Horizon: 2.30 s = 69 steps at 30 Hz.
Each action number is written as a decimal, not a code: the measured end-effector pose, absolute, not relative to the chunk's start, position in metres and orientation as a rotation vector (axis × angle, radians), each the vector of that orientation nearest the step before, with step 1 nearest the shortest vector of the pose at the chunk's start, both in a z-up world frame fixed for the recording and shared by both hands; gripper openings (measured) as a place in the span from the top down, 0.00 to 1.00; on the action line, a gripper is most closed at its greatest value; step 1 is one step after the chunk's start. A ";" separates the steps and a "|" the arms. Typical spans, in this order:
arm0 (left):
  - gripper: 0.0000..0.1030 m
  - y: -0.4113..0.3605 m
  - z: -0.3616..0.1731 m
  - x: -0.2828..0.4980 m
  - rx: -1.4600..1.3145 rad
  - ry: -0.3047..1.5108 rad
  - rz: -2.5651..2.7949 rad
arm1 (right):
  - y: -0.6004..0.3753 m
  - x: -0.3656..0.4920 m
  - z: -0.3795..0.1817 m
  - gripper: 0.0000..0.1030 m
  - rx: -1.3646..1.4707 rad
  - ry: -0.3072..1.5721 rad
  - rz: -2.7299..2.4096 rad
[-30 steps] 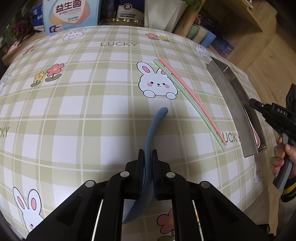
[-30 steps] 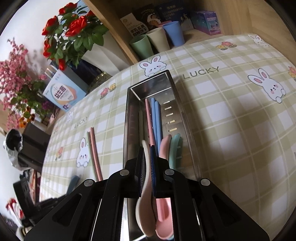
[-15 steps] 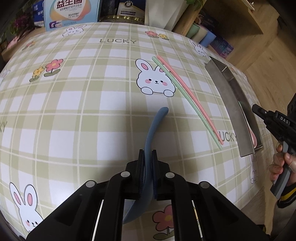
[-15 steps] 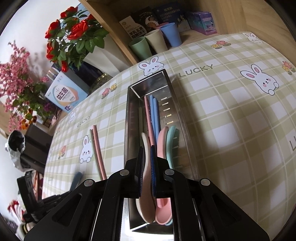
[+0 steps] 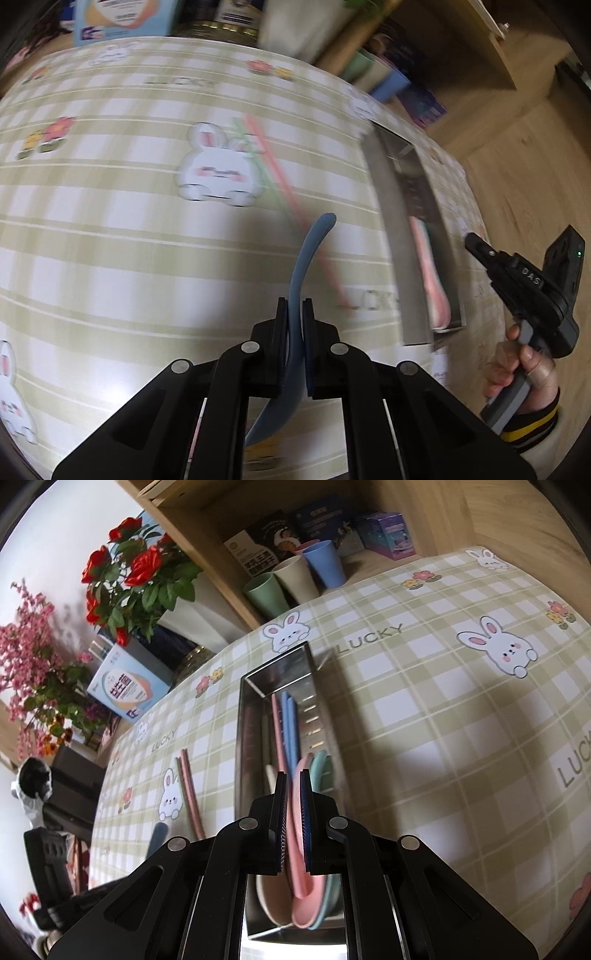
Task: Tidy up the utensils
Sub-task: 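Lower the blue spoon into the tray with the left tool while the right tool releases the pink chopstick, then grasp the green chopstick on the table with the left tool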
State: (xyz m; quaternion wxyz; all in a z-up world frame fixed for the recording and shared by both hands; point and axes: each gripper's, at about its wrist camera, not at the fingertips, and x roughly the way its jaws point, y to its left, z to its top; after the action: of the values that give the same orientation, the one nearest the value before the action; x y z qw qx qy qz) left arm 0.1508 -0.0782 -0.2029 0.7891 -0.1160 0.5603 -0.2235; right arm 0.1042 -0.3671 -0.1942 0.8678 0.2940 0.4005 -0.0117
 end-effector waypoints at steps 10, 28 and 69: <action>0.93 -0.174 -0.187 0.172 -0.364 1.249 -0.537 | -0.394 0.101 -0.194 0.93 0.642 0.824 -0.028; 0.92 -0.233 -0.209 0.178 -0.315 1.230 -0.454 | -0.414 0.097 -0.202 0.93 0.671 0.829 -0.033; 0.83 -0.100 -0.209 0.217 -0.189 1.143 -0.236 | -0.372 0.104 -0.192 0.93 0.607 0.855 -0.006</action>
State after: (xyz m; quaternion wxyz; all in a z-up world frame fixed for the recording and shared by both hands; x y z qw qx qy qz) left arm 0.2168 -0.0998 -0.2091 0.8303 -0.0893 0.5387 -0.1114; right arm 0.1036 -0.3720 -0.1925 0.8657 0.2898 0.4081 -0.0028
